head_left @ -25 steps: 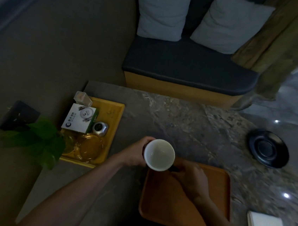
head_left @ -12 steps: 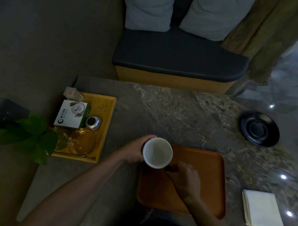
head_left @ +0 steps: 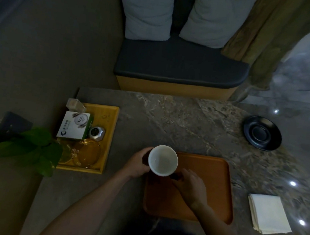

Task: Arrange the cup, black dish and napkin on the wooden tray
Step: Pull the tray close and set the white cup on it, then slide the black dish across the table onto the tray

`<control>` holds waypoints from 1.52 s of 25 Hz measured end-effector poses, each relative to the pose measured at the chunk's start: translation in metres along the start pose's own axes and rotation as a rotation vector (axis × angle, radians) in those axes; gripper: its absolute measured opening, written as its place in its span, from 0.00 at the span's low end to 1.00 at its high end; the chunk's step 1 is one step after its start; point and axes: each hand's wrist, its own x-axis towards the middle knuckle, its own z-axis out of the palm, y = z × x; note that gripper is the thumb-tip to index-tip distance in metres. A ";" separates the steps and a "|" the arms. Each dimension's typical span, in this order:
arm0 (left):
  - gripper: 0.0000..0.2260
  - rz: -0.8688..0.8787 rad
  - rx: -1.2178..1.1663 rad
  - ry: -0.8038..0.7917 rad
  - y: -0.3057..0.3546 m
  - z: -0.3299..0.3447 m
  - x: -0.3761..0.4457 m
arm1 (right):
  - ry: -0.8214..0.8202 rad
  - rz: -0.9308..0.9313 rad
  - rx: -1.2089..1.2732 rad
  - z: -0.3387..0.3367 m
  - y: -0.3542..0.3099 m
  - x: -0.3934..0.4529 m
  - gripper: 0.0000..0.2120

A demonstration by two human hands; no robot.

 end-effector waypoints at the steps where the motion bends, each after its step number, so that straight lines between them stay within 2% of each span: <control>1: 0.32 -0.051 0.003 0.036 -0.003 0.003 -0.004 | -0.017 -0.010 -0.017 -0.002 0.000 0.000 0.09; 5: 0.30 -0.185 0.054 0.075 -0.008 0.015 -0.026 | -0.055 -0.051 -0.123 -0.009 0.004 -0.007 0.14; 9: 0.24 -0.197 0.135 0.108 -0.005 0.030 -0.056 | -0.115 -0.081 -0.293 -0.023 0.025 -0.026 0.17; 12: 0.21 -0.155 0.272 0.025 0.002 0.041 -0.076 | -0.171 -0.091 -0.391 -0.041 0.048 -0.045 0.18; 15: 0.23 -0.136 0.481 -0.103 0.018 0.062 -0.096 | -0.204 -0.115 -0.499 -0.063 0.082 -0.073 0.17; 18: 0.26 -0.085 0.659 -0.205 0.036 0.088 -0.108 | -0.255 -0.085 -0.495 -0.084 0.115 -0.102 0.18; 24: 0.28 -0.015 0.820 -0.301 0.079 0.149 -0.114 | -0.214 0.053 -0.540 -0.135 0.188 -0.163 0.20; 30: 0.29 0.006 0.883 -0.330 0.113 0.199 -0.112 | -0.227 0.090 -0.529 -0.176 0.244 -0.202 0.20; 38: 0.24 0.060 0.901 -0.359 0.136 0.236 -0.080 | -0.182 0.110 -0.521 -0.194 0.269 -0.193 0.19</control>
